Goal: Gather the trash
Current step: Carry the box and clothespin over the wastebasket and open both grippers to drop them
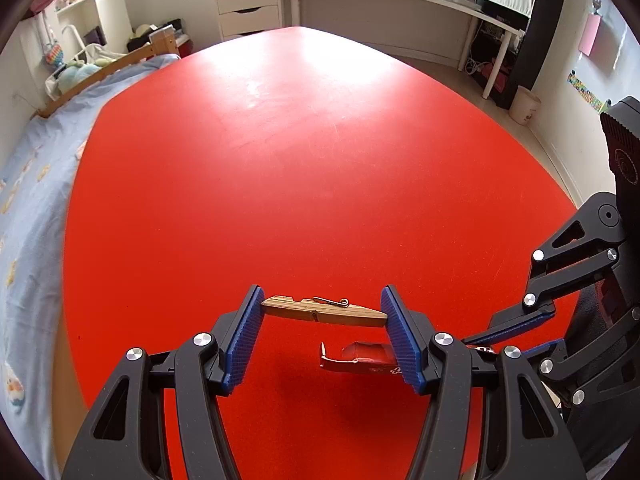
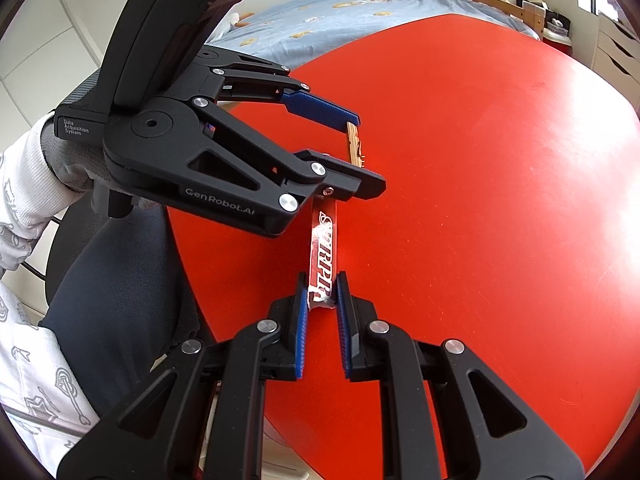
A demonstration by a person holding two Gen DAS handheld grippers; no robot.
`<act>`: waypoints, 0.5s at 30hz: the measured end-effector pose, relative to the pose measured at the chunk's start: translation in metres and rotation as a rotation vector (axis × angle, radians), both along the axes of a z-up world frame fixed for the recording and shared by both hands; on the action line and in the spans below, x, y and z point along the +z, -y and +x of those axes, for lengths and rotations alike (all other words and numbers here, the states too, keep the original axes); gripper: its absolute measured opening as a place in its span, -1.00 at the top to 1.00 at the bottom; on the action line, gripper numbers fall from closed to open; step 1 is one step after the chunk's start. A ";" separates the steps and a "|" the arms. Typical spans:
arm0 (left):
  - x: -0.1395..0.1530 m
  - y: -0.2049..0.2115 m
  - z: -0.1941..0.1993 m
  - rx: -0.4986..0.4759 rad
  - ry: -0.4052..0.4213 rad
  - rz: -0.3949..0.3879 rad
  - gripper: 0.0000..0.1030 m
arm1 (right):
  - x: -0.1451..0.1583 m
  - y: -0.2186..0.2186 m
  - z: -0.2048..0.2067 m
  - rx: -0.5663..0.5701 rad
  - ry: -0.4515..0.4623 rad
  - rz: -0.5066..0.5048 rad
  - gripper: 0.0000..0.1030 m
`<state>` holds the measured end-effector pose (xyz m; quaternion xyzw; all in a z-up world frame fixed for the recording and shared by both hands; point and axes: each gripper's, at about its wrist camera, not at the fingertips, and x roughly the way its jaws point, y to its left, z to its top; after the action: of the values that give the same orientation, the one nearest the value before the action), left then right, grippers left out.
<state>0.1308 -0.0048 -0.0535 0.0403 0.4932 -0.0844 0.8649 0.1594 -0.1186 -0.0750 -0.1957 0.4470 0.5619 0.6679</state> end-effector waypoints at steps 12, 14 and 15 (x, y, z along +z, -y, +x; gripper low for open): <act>0.058 0.011 -0.049 0.018 0.088 -0.022 -0.14 | 0.053 0.031 -0.041 -0.078 0.086 0.032 0.76; 0.065 0.012 -0.061 0.022 0.101 -0.031 -0.14 | 0.064 0.041 -0.049 -0.097 0.099 0.040 0.76; 0.068 0.014 -0.067 0.021 0.106 -0.034 -0.14 | 0.068 0.046 -0.054 -0.107 0.106 0.043 0.76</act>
<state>0.0637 -0.0185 0.0144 0.0247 0.4454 -0.0815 0.8913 0.1057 -0.1648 -0.0069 -0.1867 0.4090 0.5237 0.7236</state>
